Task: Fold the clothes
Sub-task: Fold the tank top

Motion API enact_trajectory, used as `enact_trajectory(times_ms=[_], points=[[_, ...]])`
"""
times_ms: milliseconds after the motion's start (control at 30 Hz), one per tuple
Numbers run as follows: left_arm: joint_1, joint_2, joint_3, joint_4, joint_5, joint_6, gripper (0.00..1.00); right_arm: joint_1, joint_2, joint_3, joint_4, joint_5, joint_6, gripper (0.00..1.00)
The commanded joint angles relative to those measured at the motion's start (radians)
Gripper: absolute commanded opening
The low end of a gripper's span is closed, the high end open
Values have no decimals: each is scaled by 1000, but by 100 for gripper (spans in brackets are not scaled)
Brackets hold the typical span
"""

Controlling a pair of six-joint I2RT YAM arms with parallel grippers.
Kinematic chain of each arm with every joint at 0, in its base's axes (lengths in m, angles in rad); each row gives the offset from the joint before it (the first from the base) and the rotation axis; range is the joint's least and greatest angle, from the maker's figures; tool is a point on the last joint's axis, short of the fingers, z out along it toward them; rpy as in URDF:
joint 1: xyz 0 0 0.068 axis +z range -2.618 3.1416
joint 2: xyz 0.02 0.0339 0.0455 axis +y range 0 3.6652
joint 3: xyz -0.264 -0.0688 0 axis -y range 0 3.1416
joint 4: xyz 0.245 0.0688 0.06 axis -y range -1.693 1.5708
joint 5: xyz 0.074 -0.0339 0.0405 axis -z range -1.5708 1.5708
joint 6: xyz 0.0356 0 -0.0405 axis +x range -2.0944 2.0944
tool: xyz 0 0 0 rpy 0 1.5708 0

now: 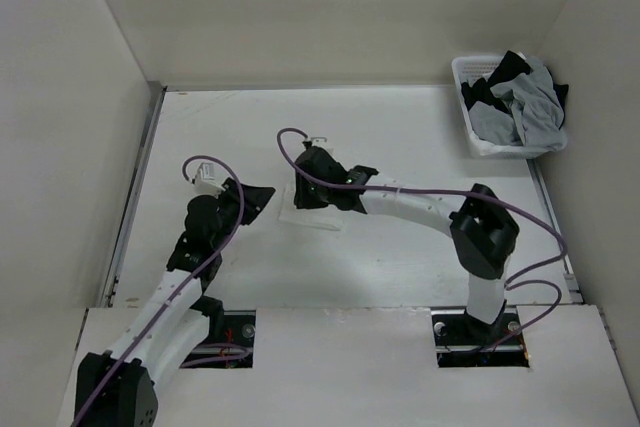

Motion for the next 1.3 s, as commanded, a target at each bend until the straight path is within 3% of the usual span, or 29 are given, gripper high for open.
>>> enact_trajectory(times_ms=[0, 100, 200, 400, 633, 1000, 1267], points=[[-49, 65, 50, 77, -12, 0, 27, -41, -150, -126, 173, -13, 16, 32], [-132, 165, 70, 144, -58, 4, 27, -102, -150, -206, 256, -107, 2, 12], [-215, 283, 88, 230, -105, 7, 26, -158, -83, -226, 366, -249, 1, 4], [-227, 492, 80, 352, -161, 7, 18, -213, 41, -196, 578, -377, 62, 3], [-146, 682, 36, 438, -152, -31, 15, -238, 175, -119, 661, -463, 145, 3], [-100, 725, -8, 442, -119, -49, 15, -276, 302, -12, 663, -464, 212, 4], [-112, 601, -39, 429, -119, -69, 16, -281, 323, 74, 666, -448, 262, 5]])
